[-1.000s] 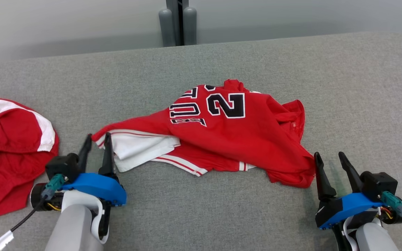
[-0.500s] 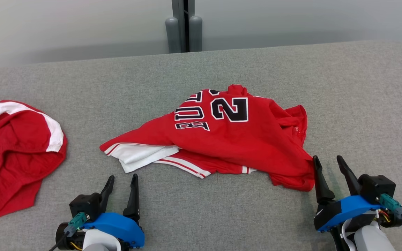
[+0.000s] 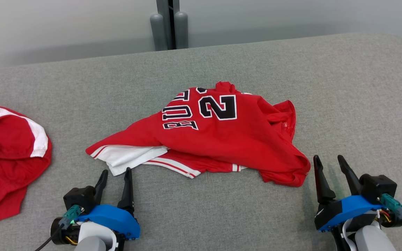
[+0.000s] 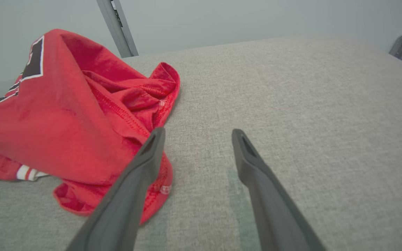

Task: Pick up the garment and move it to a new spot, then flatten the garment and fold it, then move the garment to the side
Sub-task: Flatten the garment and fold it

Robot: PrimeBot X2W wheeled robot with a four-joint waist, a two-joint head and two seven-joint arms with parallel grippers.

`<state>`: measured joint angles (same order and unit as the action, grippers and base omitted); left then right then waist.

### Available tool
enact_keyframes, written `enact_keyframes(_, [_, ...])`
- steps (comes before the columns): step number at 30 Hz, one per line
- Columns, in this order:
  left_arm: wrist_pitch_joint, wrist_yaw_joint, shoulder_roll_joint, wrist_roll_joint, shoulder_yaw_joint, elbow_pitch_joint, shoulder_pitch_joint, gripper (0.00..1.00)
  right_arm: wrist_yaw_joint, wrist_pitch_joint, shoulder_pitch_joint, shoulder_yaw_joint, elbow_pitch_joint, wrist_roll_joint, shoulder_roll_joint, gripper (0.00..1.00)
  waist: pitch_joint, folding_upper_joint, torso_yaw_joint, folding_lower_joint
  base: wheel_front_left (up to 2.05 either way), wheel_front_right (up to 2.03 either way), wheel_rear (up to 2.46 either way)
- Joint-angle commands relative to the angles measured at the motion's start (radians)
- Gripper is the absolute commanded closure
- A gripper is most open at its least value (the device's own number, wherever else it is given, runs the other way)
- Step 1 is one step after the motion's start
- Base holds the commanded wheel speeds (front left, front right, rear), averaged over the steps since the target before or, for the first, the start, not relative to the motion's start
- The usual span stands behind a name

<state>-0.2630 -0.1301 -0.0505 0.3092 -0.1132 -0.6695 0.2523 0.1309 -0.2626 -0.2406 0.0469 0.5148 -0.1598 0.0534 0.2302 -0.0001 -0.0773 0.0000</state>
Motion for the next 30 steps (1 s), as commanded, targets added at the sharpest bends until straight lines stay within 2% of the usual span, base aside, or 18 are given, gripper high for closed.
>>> enact_keyframes(1, [-0.003,-0.001,0.000,0.004,0.006,-0.011,0.019,0.01,0.000,-0.003,0.008,0.002,-0.005,0.002,0.002,0.00,0.004,0.0001,-0.003,0.0000,0.00,0.00,0.00])
enact_keyframes(2, [-0.003,-0.001,0.000,0.001,0.006,-0.015,0.022,0.03,0.000,-0.003,0.007,0.002,-0.007,0.003,0.002,0.00,0.007,0.0001,-0.004,0.0000,0.00,0.00,0.00])
enact_keyframes(4, [-0.002,-0.001,0.000,0.003,0.010,-0.024,0.024,0.37,0.000,-0.003,0.007,0.004,-0.009,0.004,0.001,0.00,0.012,0.0001,-0.005,0.0000,0.00,0.00,0.00])
enact_keyframes(5, [-0.002,-0.001,0.000,0.003,0.010,-0.025,0.026,0.49,0.000,-0.003,0.007,0.005,-0.011,0.005,0.001,0.00,0.014,0.0001,-0.005,0.0000,0.00,0.00,0.00])
enact_keyframes(6, [-0.002,-0.001,0.000,0.006,0.010,-0.030,0.027,0.54,0.000,-0.003,0.006,0.006,-0.011,0.005,0.001,0.00,0.016,0.0001,-0.004,0.0000,0.00,0.00,0.00])
enact_keyframes(7, [-0.002,-0.001,0.000,0.009,0.008,-0.032,0.030,0.65,0.000,-0.003,0.004,0.007,-0.012,0.006,0.001,0.00,0.018,0.0001,-0.003,0.0000,0.00,0.00,0.00])
enact_keyframes(8, [-0.001,-0.001,0.000,0.008,0.005,-0.034,0.033,0.91,0.000,-0.003,0.002,0.008,-0.012,0.006,0.000,0.00,0.021,0.0001,-0.002,0.0000,0.00,0.00,0.00])
enact_keyframes(9, [-0.001,-0.001,0.000,0.011,0.002,-0.036,0.035,1.00,0.000,-0.003,-0.002,0.010,-0.013,0.007,0.000,0.00,0.023,0.0001,0.001,0.0000,0.00,0.00,0.00])
enact_keyframes(16, [-0.002,-0.001,-0.001,0.042,-0.019,0.031,0.028,1.00,0.000,-0.003,-0.004,0.019,-0.008,0.012,-0.001,0.00,0.016,0.0001,0.042,0.0000,0.00,0.00,0.00])
enact_keyframes(22, [-0.003,-0.001,-0.001,0.070,-0.091,0.135,-0.037,1.00,0.000,-0.003,0.040,0.037,0.017,0.000,-0.001,0.00,-0.066,0.0001,0.134,0.0000,0.00,0.00,0.00])
enact_keyframes(26, [-0.003,-0.001,-0.001,0.079,-0.084,0.165,-0.083,1.00,0.000,-0.003,0.066,0.031,0.029,-0.004,-0.002,0.00,-0.114,0.0001,0.169,0.0000,0.00,0.00,0.00])
enact_keyframes(30, [-0.003,-0.001,-0.001,0.071,-0.038,0.173,-0.130,1.00,0.000,-0.003,0.089,0.017,0.043,-0.019,-0.002,0.00,-0.158,0.0001,0.181,0.0000,0.00,0.00,0.00])
